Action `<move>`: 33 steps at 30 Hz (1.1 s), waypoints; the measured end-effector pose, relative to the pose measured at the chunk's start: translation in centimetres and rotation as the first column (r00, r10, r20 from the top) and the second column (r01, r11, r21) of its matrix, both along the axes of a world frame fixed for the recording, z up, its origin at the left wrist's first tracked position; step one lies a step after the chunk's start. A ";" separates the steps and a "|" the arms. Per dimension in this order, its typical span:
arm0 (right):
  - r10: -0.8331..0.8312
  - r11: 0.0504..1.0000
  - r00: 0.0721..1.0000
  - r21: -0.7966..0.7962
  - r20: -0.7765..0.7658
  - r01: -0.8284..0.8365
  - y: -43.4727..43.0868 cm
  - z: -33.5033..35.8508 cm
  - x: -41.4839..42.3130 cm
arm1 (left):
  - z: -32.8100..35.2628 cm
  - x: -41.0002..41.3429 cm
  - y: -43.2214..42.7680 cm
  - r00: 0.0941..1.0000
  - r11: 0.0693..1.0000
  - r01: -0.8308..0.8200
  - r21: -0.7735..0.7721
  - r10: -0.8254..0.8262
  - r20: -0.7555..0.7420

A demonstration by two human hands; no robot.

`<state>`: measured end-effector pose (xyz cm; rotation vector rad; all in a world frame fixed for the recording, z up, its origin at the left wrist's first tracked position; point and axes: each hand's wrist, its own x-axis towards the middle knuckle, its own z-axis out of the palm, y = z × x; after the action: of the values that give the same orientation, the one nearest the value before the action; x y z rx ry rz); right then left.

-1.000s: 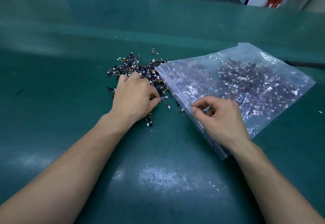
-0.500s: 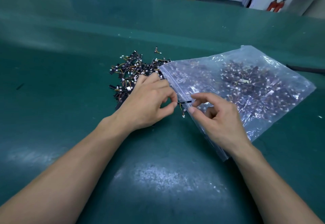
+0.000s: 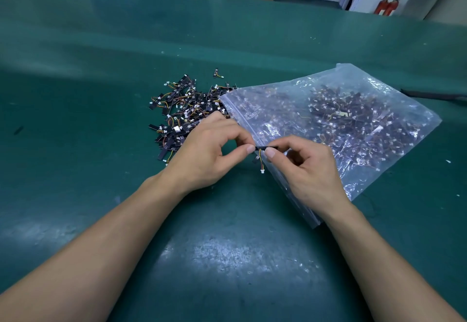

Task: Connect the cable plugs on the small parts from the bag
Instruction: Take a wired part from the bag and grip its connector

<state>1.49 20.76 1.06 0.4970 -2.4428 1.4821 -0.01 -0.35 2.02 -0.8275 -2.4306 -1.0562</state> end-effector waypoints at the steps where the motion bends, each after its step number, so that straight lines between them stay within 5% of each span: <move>1: 0.007 1.000 1.000 -0.013 0.004 -0.007 0.0 0.1 0.0 | 0.0 0.0 0.0 1.000 1.000 0.000 -0.006 0.000 0.003; 13: 0.020 1.000 1.000 -0.013 0.000 -0.020 -0.3 0.2 0.2 | -0.3 0.4 0.3 0.999 0.999 0.011 0.046 -0.013 0.031; 33: 0.006 0.999 0.994 -0.039 -0.110 -0.011 -0.2 -0.2 0.2 | -0.2 0.3 0.2 0.990 0.997 -0.035 0.065 0.044 -0.134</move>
<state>1.65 20.57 0.91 0.5657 -2.3261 1.4628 0.34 -0.18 1.82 -0.8005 -2.2802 -1.0211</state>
